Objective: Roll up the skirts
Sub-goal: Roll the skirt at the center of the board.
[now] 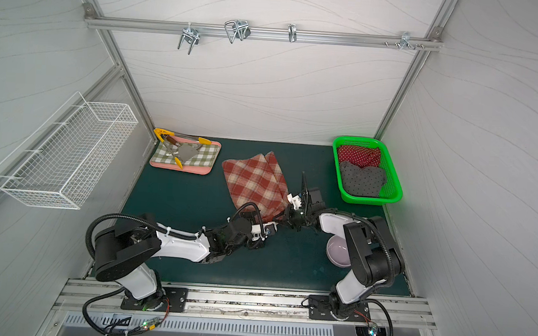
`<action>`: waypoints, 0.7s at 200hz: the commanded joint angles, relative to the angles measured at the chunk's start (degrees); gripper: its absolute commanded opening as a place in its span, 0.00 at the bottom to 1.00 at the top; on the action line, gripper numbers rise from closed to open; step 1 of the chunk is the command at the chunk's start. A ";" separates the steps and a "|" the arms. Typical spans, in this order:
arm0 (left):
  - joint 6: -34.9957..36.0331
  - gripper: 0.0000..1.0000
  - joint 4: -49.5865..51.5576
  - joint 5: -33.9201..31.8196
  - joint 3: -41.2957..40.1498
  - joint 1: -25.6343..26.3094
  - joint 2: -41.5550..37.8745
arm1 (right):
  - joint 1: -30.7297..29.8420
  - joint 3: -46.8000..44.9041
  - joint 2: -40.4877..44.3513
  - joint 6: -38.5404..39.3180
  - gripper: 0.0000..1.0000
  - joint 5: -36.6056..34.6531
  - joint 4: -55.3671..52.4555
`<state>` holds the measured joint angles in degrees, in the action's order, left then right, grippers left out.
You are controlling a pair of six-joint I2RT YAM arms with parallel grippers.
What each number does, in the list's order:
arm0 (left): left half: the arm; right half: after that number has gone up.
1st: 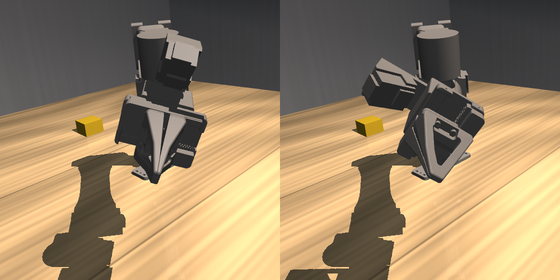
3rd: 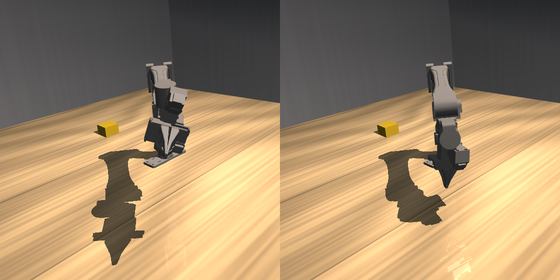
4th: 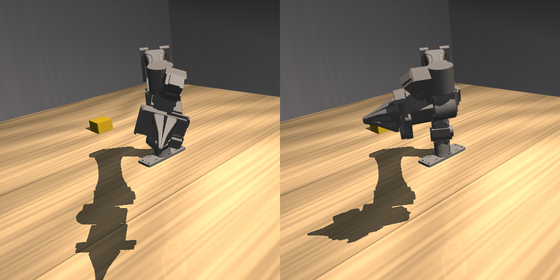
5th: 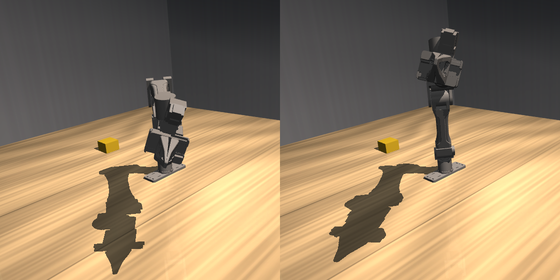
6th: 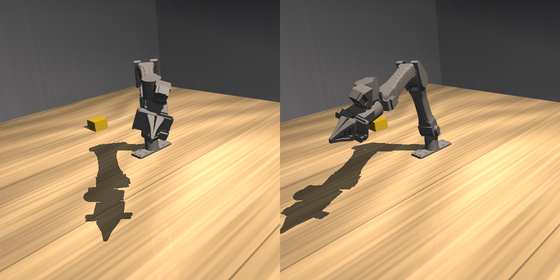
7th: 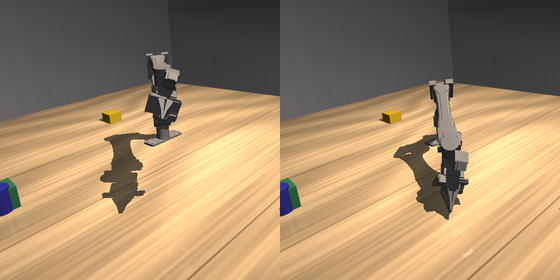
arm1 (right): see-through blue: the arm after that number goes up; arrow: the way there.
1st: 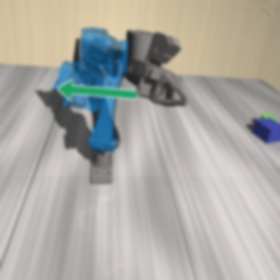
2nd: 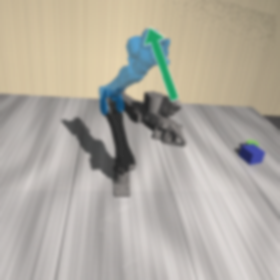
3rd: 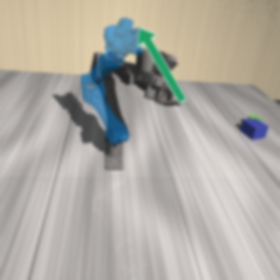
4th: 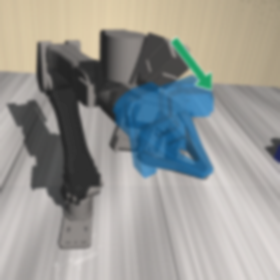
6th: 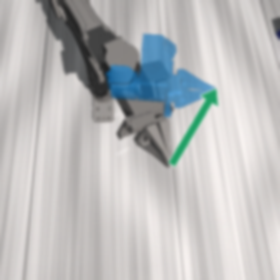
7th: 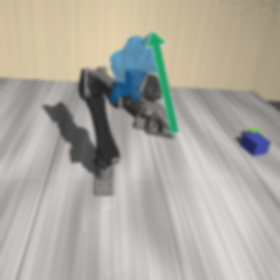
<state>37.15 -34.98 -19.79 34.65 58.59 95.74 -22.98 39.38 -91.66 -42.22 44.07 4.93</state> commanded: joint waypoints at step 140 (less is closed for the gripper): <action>-20.12 0.00 0.14 23.17 -1.92 -7.23 1.75 | 4.16 -8.39 15.19 -1.44 0.46 -0.74 2.74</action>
<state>26.04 -38.24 -7.55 31.77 55.83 98.63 -20.75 31.20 -84.36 -44.36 44.71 9.17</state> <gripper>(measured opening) 0.107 0.271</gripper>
